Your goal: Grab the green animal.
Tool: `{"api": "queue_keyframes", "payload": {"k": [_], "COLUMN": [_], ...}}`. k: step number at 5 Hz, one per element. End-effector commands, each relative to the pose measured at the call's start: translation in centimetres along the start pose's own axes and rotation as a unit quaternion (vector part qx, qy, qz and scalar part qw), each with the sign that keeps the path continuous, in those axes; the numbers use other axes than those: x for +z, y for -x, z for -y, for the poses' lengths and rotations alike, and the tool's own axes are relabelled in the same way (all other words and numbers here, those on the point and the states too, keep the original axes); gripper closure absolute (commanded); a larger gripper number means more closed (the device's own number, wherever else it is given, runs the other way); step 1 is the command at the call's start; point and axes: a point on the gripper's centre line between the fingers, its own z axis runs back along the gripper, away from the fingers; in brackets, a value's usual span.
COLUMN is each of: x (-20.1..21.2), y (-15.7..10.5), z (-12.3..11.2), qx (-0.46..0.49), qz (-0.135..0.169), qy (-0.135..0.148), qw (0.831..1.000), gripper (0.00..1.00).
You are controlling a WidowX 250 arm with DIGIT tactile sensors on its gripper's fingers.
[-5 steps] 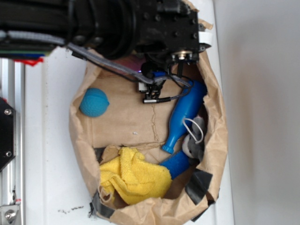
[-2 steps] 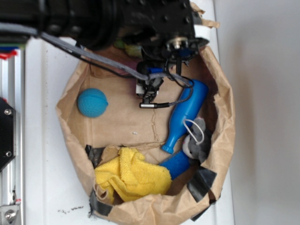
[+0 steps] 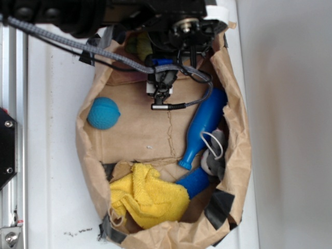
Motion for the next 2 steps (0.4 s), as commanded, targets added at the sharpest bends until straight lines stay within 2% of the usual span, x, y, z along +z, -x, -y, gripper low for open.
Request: {"api": "queue_keyframes", "payload": {"k": [1,2], "x": [1.66,0.70], "y": [0.09,-0.26], "z": [-0.90,-1.34], "qx": [0.016,-0.002], "qz": [0.024,0.015], "qy": [-0.012,-0.026], "qw": [1.000,1.000], "gripper": [0.00,0.00]}}
